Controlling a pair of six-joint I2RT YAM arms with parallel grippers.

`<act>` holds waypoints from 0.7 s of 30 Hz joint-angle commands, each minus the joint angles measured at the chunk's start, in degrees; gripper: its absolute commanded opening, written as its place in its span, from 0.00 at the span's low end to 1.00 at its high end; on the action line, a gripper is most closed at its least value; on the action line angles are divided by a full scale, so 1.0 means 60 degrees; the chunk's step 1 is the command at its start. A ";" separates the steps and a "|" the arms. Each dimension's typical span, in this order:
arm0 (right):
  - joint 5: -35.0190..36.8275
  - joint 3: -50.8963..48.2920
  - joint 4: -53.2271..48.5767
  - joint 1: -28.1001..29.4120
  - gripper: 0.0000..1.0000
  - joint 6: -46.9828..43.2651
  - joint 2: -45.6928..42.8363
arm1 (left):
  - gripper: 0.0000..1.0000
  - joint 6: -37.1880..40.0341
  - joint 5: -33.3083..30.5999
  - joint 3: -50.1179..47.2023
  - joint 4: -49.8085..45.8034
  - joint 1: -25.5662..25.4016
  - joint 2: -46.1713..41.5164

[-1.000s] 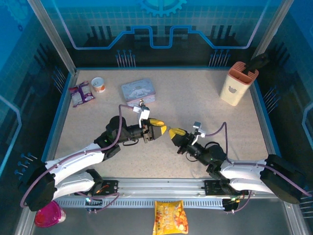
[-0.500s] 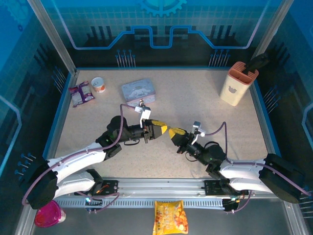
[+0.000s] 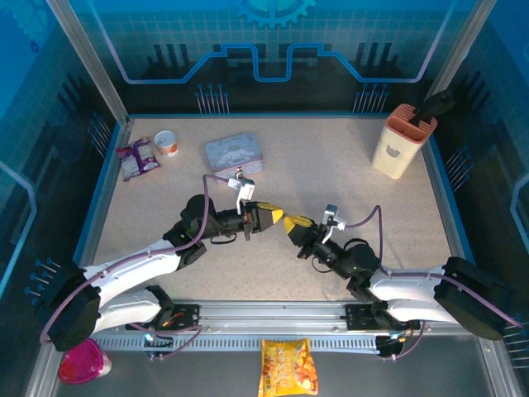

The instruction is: Unlock the padlock with the key

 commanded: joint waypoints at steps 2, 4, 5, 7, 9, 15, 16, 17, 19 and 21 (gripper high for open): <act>0.0341 0.0087 0.0383 0.0172 0.18 -0.0055 0.0048 | 0.00 -0.0065 0.0236 0.0081 0.0385 0.0007 -0.0015; 0.0506 -0.0021 0.0356 0.0150 0.26 -0.0083 -0.0010 | 0.00 -0.0061 0.0249 0.0077 0.0346 0.0001 -0.0045; 0.0453 -0.0053 0.0310 0.0088 0.29 -0.0003 -0.0032 | 0.00 -0.0058 0.0252 0.0081 0.0311 0.0001 -0.0043; 0.0118 -0.0016 0.0148 -0.0046 0.31 0.0184 -0.0056 | 0.00 -0.0017 0.0321 0.0103 0.0241 0.0013 -0.0047; -0.0067 0.0076 0.0047 -0.0050 0.31 0.0197 -0.0035 | 0.00 0.0030 0.0324 0.0106 0.0130 -0.0001 -0.0057; -0.0116 -0.0038 0.0256 -0.0069 0.30 0.0069 -0.0094 | 0.00 0.0071 0.0410 0.0077 0.0110 0.0012 -0.0086; -0.0190 -0.0039 0.0251 -0.0063 0.30 0.0017 -0.0136 | 0.00 0.0075 0.0474 0.0091 0.0106 0.0012 -0.0066; -0.0293 -0.0025 0.0265 -0.0063 0.29 -0.0044 -0.0157 | 0.00 0.0088 0.0534 0.0105 0.0089 0.0018 -0.0062; -0.0360 -0.0035 0.0281 -0.0063 0.29 -0.0068 -0.0212 | 0.00 0.0155 0.0626 0.0135 -0.0023 0.0013 -0.0063; -0.0305 -0.0047 0.0183 -0.0068 0.27 -0.0053 -0.0274 | 0.00 0.0178 0.0701 0.0164 -0.0101 0.0012 -0.0084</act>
